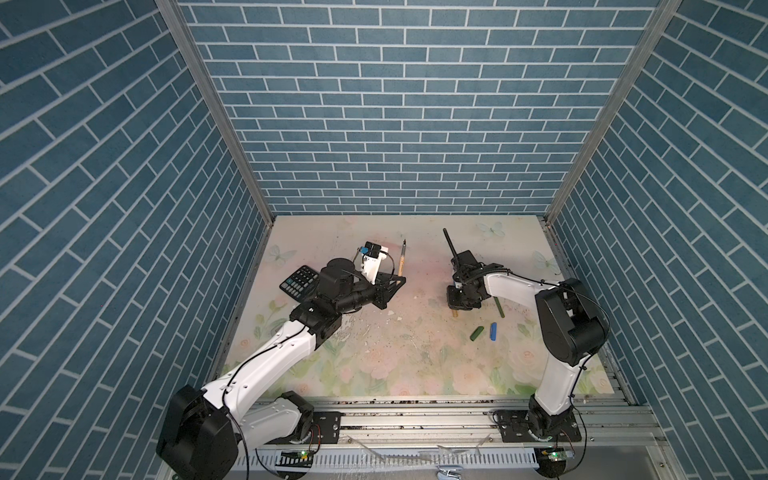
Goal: Insert the pens into the pen caps
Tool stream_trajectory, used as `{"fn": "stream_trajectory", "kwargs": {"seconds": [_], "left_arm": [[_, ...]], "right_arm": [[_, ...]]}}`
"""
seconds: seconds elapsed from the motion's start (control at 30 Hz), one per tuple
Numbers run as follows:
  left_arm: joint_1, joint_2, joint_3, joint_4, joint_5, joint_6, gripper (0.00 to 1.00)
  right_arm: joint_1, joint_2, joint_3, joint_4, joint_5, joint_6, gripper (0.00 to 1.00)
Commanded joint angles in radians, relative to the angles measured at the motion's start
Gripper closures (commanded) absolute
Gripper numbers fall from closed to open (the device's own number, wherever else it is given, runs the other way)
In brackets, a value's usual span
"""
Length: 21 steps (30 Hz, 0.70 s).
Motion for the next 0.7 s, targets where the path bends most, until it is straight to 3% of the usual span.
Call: {"fn": "stream_trajectory", "kwargs": {"seconds": [0.0, 0.33, 0.53, 0.67], "left_arm": [[-0.004, 0.003, 0.023, 0.01, 0.005, 0.011, 1.0], [-0.004, 0.008, 0.023, 0.009, 0.006, 0.014, 1.0], [-0.004, 0.016, 0.023, 0.019, 0.01, 0.013, 1.0], [-0.01, 0.016, 0.01, 0.05, 0.009, 0.014, 1.0]], "right_arm": [[0.007, 0.039, -0.001, -0.04, 0.054, -0.015, 0.8], [0.03, 0.009, 0.003, -0.015, 0.088, 0.016, 0.85], [0.029, -0.197, -0.062, 0.095, 0.092, 0.042, 0.87], [0.032, -0.415, -0.18, 0.297, 0.075, 0.084, 0.87]]}}
